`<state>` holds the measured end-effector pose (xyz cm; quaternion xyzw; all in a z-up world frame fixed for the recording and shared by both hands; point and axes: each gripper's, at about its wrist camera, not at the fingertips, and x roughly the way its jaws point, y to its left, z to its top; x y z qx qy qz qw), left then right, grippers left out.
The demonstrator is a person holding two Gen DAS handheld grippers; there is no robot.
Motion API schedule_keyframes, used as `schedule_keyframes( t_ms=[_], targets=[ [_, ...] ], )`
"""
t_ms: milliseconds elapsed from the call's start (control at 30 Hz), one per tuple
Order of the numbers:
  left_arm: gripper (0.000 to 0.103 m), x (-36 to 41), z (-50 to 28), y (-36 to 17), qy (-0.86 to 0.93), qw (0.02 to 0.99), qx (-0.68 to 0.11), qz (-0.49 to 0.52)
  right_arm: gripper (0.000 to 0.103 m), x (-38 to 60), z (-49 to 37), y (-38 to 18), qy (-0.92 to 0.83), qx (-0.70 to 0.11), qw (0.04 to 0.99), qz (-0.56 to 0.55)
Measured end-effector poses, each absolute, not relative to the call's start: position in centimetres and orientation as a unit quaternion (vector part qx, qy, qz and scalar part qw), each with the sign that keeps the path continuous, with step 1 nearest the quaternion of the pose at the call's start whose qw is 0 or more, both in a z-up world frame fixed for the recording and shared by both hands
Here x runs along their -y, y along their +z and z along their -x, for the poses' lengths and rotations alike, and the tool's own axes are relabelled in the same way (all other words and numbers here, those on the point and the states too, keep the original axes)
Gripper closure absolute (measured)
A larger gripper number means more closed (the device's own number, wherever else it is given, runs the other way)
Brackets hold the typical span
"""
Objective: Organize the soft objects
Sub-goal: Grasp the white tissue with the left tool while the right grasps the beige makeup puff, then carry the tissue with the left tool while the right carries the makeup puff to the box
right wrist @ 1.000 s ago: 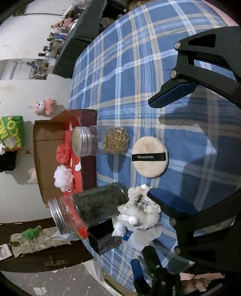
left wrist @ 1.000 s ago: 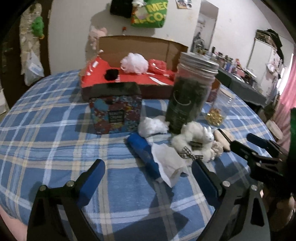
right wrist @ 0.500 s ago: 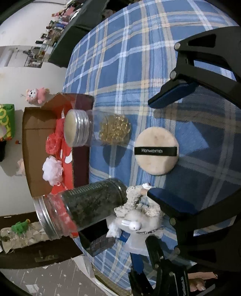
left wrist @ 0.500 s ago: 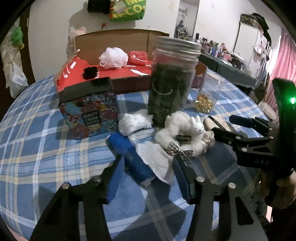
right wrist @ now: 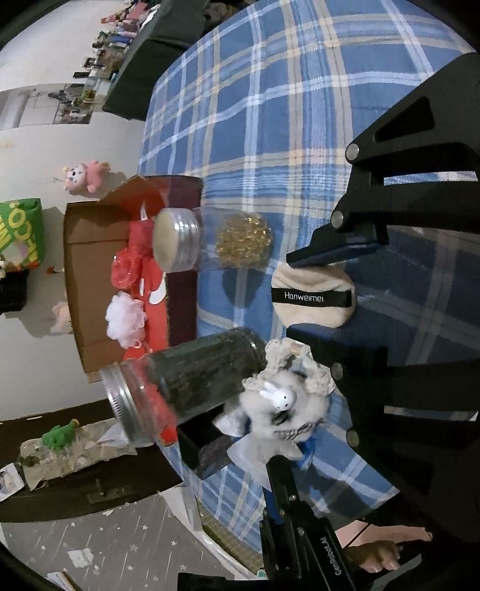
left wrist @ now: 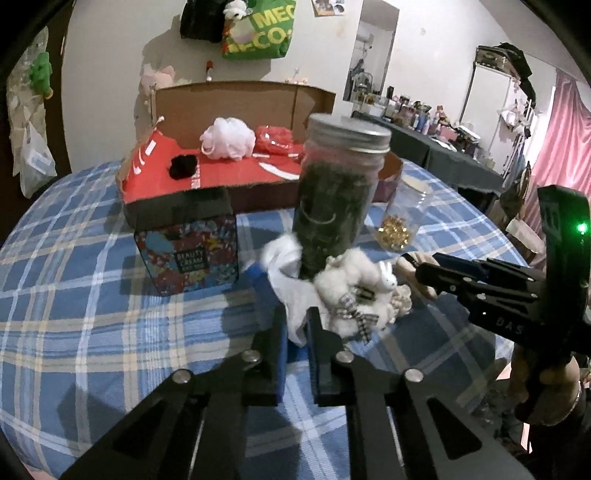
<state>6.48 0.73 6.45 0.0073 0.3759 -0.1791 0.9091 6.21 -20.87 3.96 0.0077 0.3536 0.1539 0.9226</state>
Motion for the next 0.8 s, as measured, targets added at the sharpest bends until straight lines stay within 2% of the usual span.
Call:
schedule_keyframes(
  t_ms=[33,800],
  targets=[
    [0.093,-0.7,-6.4,6.5,-0.178,0.91,-0.375,-0.009,0.094,20.8,-6.1,4.1,0.153,-0.351,0.924,-0.008],
    [0.094,-1.8,-5.7,8.9,-0.166,0.922,-0.349,-0.005,0.094,21.3,-5.0,7.0,0.163,-0.32,0.933,-0.023]
  ],
)
